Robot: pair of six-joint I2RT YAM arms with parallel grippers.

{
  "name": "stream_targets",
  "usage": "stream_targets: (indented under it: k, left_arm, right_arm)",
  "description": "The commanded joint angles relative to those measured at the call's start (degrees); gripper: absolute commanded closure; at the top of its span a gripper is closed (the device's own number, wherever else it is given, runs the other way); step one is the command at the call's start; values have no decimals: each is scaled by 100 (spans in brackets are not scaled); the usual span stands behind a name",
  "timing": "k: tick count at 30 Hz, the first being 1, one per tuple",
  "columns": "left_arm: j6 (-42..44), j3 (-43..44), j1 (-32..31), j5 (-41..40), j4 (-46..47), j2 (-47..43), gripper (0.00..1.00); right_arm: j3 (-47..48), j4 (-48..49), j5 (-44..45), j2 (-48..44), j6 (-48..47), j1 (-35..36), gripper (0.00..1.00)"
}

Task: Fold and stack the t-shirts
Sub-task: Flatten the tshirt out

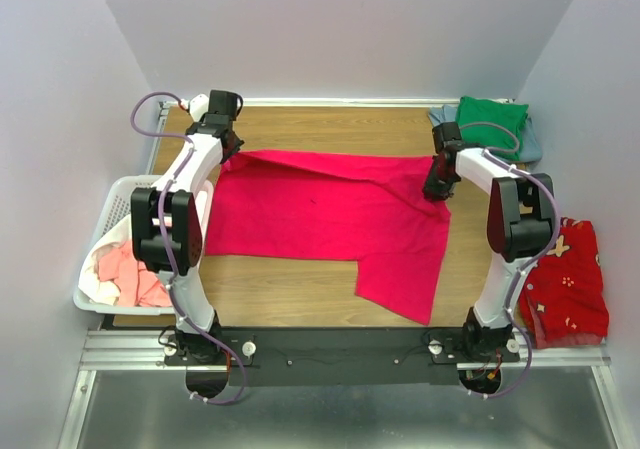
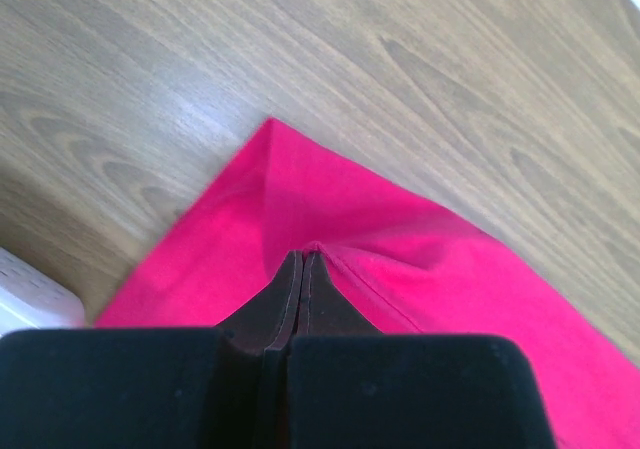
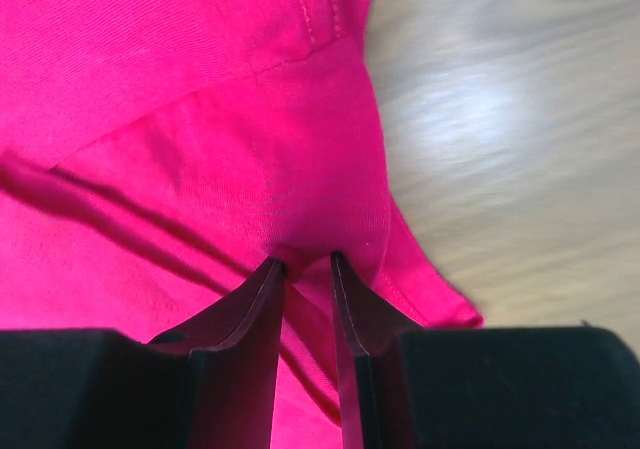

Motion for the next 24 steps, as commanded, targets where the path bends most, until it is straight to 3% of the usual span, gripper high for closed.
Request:
stream_targets:
  k: [1, 12, 17, 24]
  left_arm:
    - [328, 24, -103, -348, -121, 130, 100]
    - [1515, 129, -410, 573, 37, 605, 100]
    - [1805, -170, -604, 1197, 388, 183, 100]
    - [2025, -477, -876, 1339, 345, -484, 100]
  right_arm:
    - [68, -1010, 1645, 409, -176, -98, 67]
    - [480, -1063, 2085, 664, -396, -327, 68]
    - [657, -1089, 2042, 726, -387, -477, 68]
    - [710, -1089, 1883, 814, -326, -477, 69]
